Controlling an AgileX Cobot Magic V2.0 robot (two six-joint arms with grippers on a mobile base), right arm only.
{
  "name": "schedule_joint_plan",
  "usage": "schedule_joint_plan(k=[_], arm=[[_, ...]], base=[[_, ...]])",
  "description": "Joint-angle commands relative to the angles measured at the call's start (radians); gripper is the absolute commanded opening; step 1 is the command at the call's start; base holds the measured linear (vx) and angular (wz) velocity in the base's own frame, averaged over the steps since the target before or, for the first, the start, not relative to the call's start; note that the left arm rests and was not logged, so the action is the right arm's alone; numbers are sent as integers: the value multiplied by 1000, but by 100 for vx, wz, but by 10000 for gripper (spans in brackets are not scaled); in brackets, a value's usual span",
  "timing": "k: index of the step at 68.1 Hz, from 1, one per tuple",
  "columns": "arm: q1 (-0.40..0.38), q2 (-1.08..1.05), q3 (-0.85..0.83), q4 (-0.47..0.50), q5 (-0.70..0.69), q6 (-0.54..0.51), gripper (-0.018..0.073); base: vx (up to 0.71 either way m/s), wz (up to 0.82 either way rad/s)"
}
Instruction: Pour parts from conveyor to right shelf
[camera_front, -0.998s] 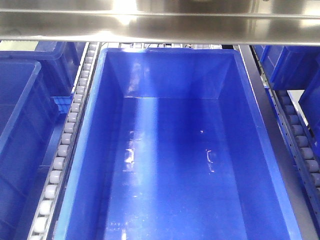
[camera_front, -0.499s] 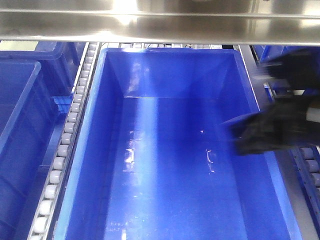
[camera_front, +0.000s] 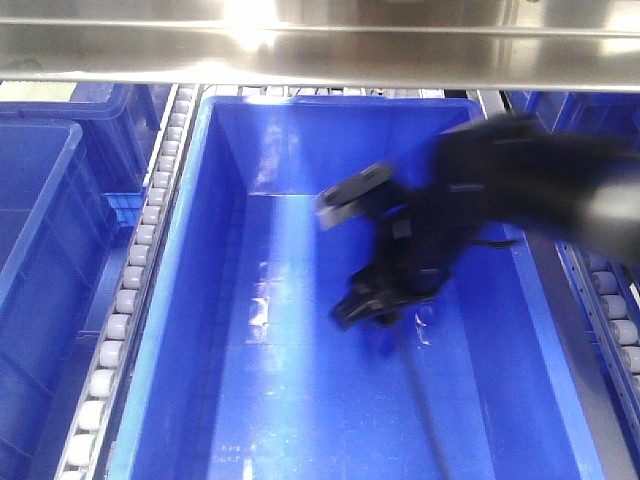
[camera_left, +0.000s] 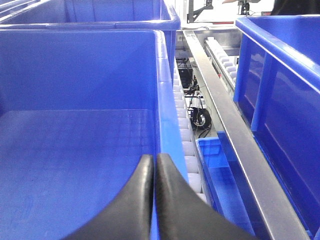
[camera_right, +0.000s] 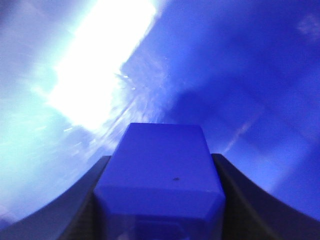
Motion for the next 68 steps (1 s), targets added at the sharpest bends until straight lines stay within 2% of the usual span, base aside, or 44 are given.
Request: schedule_joint_plan(k=[1, 34, 42, 50, 62, 68], arm=[[1, 13, -58, -18, -13, -5, -6], [0, 132, -66, -19, -87, -14, -1], [0, 136, -66, -16, -88, -14, 41], [0, 136, -66, -16, -88, -14, 169], [0, 136, -66, -17, -90, 12, 501], [0, 135, -66, -17, -81, 19, 619]], base=[[0, 0], [0, 0], [0, 0], [0, 0], [0, 0], [0, 0]])
